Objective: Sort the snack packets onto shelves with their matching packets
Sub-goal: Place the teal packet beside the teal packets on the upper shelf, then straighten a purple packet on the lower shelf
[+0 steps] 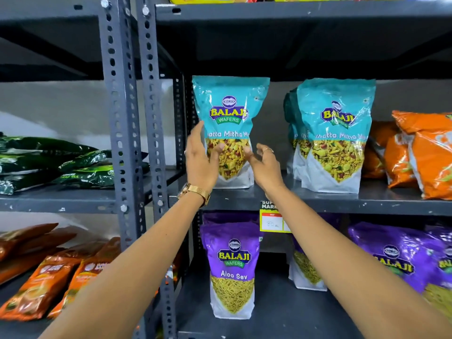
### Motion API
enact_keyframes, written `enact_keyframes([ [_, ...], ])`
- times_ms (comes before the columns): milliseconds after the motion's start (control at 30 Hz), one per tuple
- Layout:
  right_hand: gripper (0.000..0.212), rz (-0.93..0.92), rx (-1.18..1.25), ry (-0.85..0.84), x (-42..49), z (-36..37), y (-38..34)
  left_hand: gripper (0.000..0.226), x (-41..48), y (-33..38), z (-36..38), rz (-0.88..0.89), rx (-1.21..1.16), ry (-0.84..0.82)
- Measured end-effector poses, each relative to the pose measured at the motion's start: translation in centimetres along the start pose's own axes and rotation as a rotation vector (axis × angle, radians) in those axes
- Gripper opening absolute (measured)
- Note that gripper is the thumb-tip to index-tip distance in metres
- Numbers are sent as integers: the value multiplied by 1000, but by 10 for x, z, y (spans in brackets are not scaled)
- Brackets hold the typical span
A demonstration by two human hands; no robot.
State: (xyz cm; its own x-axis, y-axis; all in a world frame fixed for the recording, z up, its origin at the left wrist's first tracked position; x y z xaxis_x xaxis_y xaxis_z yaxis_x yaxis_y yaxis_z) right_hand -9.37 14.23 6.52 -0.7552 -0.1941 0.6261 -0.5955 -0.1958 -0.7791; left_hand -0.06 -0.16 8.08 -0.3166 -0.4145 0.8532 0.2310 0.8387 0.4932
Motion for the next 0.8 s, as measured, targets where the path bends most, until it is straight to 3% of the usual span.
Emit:
enact_keyframes([
  [200, 38, -199, 141, 53, -69, -57, -8, 41, -83, 62, 0, 293, -22, 153],
  [333, 23, -201, 131, 331, -125, -139, 42, 31, -164, 74, 31, 310, -73, 109],
  [467, 16, -34, 123, 645, -171, -233, 137, 27, -241, 59, 99, 228, -123, -171],
  [567, 47, 91, -1, 721, -190, -284, 194, 23, -282, 45, 165, 170, -113, -455],
  [633, 52, 193, -131, 760, -195, -308, 215, 19, -296, 34, 206, 84, -119, -638],
  [800, 66, 375, -319, 816, -202, -378, 251, 36, -343, 22, 326, -525, -282, -1010],
])
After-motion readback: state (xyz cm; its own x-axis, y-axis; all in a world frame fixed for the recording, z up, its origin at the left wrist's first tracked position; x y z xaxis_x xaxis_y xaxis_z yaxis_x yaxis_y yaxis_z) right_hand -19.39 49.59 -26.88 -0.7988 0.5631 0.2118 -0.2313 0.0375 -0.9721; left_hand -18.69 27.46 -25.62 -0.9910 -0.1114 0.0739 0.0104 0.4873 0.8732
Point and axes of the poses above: each hand's wrist, its own x-axis towards the middle knuckle, its own z-axis out of the palm, y = z × x, the point moved 7 cm from there along x, towards the middle knuckle, and after that the axes turned 14 degrees about x, right-handed, at the moved point
